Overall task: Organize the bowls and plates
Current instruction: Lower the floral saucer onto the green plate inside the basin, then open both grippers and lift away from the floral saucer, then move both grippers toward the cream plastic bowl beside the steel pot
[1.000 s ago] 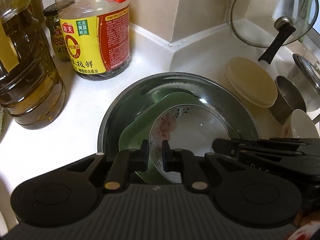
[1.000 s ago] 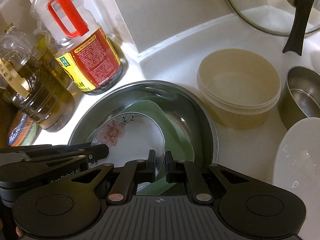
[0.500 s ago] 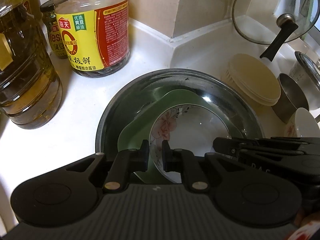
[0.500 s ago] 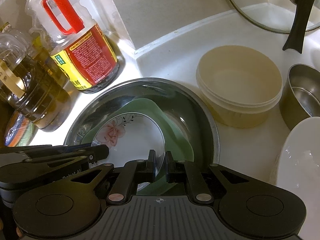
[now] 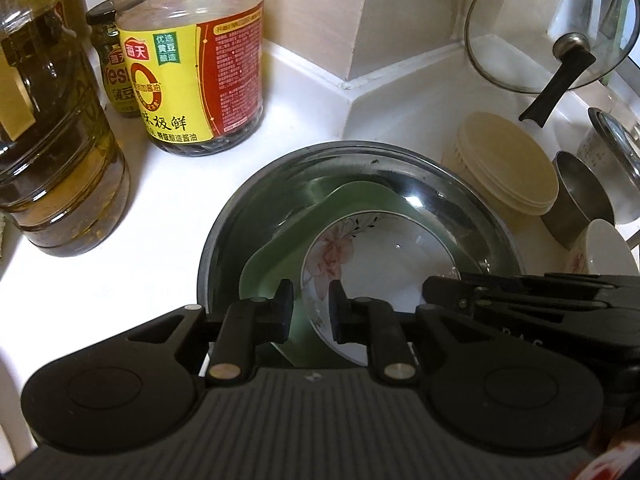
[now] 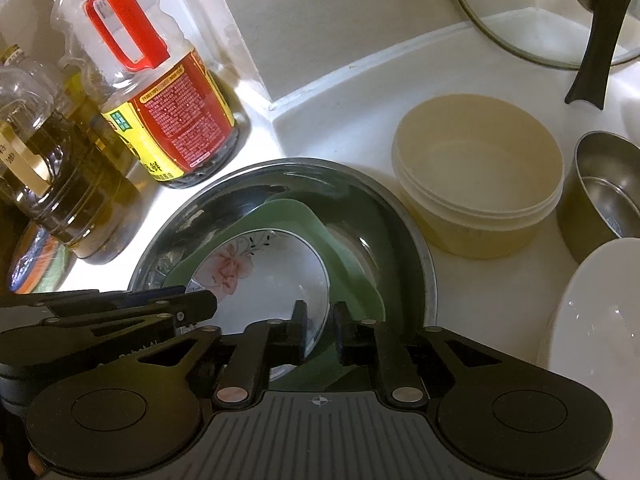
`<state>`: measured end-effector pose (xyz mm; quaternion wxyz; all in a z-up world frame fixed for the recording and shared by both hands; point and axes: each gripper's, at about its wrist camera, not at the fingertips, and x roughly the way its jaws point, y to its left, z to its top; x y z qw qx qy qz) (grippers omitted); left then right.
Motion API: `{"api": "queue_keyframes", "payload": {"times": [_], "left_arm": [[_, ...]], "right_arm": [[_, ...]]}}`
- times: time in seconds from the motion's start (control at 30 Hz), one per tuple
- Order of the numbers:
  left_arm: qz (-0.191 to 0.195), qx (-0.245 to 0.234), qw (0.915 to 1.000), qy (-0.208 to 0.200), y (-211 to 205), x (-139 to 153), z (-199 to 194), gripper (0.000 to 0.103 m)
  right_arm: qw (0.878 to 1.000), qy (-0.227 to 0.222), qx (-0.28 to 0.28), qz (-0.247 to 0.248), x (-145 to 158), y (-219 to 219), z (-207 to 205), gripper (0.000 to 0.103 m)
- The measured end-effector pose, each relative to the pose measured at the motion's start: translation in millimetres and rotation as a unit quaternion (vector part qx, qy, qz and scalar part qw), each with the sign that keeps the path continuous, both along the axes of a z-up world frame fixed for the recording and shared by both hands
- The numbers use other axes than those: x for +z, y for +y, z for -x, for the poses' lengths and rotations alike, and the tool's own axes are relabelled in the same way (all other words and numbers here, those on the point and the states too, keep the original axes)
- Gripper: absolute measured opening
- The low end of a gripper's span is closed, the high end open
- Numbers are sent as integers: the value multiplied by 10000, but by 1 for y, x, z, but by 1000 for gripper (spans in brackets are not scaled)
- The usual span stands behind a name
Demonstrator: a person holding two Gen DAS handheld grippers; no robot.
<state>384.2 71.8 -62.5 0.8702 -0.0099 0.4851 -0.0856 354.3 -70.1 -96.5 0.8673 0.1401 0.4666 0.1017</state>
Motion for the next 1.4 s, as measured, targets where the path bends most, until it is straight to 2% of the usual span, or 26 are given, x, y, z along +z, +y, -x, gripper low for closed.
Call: {"api": "queue_keyframes", "payload": {"times": [0.07,0.13,0.53,0.7,1.03,1.4], "left_arm": [[10,13,10000,-6,0,1,2,17],[13,30,10000,-15,1,3,4,19],[34,153,9998,-135,1,16,24,27],[62,223,9994,-244,3,26,40,33],[117,405,9981,-439,5,47,83,38],[184,250,9984,-468,-20,56,131,39]], "right_arm": [[10000,-74,20,-2,2,0,2,38],[9999,-118,25,-11,4,0,4,40],[9995,-285,31,-145,13,-7,22,50],[9991,-380,30,-207,18,-11,34,53],[9972,-629,69,-392,36,-24,74,56],[9961,-785,-49,-403,48,-55,127,61]]}}
